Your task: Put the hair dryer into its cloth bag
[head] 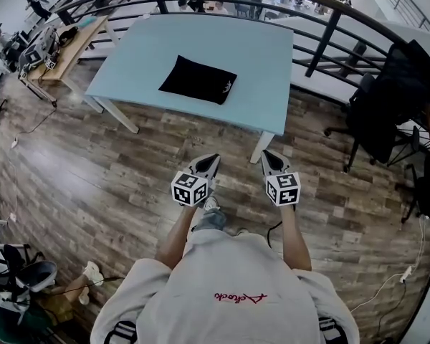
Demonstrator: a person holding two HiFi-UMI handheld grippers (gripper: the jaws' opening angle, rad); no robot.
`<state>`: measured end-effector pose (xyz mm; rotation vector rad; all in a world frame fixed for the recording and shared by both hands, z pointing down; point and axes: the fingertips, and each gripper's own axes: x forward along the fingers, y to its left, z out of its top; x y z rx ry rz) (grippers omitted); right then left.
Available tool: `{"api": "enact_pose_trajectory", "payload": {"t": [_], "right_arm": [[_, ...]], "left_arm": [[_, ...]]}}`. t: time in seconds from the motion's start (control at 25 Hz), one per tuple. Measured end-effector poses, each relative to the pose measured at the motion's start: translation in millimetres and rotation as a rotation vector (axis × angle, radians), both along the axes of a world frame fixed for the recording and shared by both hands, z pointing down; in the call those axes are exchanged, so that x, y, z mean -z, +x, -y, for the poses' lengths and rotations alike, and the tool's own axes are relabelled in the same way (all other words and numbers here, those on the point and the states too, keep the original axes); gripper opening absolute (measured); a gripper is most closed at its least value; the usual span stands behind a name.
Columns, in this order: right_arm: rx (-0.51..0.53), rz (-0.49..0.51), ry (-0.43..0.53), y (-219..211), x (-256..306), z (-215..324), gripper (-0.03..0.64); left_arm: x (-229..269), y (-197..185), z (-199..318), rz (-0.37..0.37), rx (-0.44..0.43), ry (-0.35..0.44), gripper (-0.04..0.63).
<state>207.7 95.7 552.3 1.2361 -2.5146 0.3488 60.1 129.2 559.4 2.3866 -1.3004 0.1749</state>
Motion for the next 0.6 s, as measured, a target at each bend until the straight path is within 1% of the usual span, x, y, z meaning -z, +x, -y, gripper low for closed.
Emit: {"api": "enact_pose_trajectory", "payload": {"t": [0.28,0.6], "right_arm": [[-0.002,0.007,0.025,7.2,9.1,3.1,0.015],[-0.001,0.002,0.033,11.3,14.0,-1.3,0.015]], "left_arm": [[8.1,5.0,3.8,0.004,-0.003,0.018,0.008],[16.5,11.6,3.1,0.010,-0.018,0.033,0.008]]}}
